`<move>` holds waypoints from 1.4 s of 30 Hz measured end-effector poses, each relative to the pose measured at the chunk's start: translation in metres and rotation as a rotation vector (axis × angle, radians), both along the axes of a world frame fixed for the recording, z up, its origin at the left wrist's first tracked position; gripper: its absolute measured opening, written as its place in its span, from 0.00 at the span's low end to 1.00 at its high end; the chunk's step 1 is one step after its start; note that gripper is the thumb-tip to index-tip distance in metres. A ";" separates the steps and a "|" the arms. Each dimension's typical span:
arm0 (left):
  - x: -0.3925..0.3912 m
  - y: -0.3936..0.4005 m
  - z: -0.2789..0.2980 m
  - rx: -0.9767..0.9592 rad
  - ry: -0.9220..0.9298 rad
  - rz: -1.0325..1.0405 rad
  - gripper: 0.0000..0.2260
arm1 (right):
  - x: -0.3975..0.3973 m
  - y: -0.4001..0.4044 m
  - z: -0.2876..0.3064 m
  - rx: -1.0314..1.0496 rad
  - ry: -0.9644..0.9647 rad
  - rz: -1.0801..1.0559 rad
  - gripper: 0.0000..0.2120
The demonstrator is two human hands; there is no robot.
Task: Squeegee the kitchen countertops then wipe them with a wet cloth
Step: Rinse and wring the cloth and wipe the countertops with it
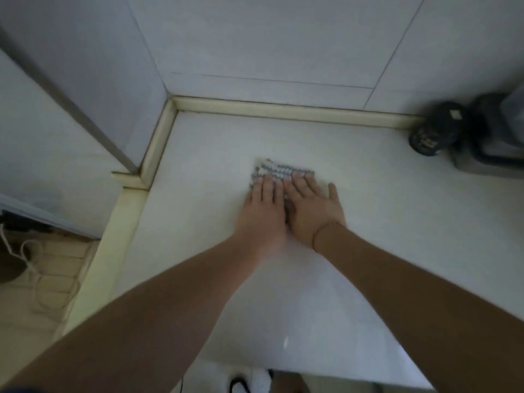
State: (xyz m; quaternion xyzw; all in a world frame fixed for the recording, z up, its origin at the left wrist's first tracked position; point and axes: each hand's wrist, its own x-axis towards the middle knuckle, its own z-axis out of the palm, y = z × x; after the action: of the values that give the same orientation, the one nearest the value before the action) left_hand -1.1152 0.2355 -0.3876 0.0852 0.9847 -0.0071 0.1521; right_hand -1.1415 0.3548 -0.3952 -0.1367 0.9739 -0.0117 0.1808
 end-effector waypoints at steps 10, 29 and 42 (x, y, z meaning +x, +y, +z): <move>0.219 -0.005 0.013 0.086 -0.007 -0.002 0.30 | 0.222 0.003 0.002 -0.006 -0.036 0.044 0.33; 0.044 0.114 -0.014 0.134 0.035 -0.062 0.27 | 0.057 0.123 0.000 0.008 0.120 0.012 0.31; -0.149 0.154 -0.015 0.078 0.099 0.046 0.30 | -0.148 0.153 -0.008 -0.016 0.095 0.014 0.26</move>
State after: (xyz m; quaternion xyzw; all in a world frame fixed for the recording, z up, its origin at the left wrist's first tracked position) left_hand -1.2645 0.3893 -0.4023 0.0681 0.9922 0.0303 0.1000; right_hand -1.2891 0.5074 -0.4030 -0.1452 0.9803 -0.0117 0.1334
